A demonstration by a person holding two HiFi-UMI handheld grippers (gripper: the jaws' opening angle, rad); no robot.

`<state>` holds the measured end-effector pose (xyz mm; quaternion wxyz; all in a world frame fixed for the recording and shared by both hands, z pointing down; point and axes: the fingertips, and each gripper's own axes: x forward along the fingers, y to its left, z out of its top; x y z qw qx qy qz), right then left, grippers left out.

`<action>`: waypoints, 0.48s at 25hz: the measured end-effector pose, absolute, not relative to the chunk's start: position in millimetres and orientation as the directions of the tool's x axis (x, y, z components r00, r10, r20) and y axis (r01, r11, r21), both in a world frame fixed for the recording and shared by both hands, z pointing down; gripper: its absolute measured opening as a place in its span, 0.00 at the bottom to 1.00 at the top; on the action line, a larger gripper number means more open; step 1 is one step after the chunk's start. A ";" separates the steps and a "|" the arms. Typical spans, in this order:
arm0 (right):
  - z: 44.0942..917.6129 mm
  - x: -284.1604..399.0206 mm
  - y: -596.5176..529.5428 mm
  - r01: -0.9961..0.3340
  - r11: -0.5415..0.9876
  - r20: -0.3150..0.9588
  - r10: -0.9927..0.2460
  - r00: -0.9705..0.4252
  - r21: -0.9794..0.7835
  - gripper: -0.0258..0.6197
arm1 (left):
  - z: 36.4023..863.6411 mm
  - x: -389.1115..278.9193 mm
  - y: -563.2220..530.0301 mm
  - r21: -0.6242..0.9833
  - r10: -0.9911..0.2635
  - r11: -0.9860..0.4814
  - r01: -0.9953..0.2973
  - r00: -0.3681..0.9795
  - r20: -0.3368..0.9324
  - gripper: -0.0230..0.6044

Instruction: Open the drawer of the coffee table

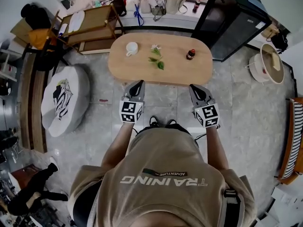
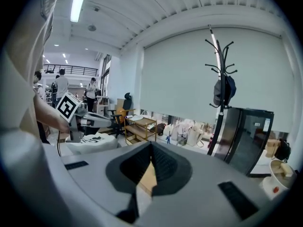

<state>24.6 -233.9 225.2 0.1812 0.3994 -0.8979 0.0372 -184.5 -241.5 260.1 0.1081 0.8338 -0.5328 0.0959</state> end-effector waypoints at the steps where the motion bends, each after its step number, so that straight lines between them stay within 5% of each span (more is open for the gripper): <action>1: 224.5 24.6 -238.4 -0.733 0.676 0.355 -0.706 -0.613 0.078 0.05 | 259.7 -183.7 -244.3 0.078 -0.868 -0.410 -0.909 0.415 0.273 0.04; 12: 214.3 15.7 -268.3 -0.750 0.659 0.339 -0.719 -0.607 0.054 0.05 | 255.7 -175.1 -277.7 0.058 -0.852 -0.461 -0.886 0.459 0.251 0.04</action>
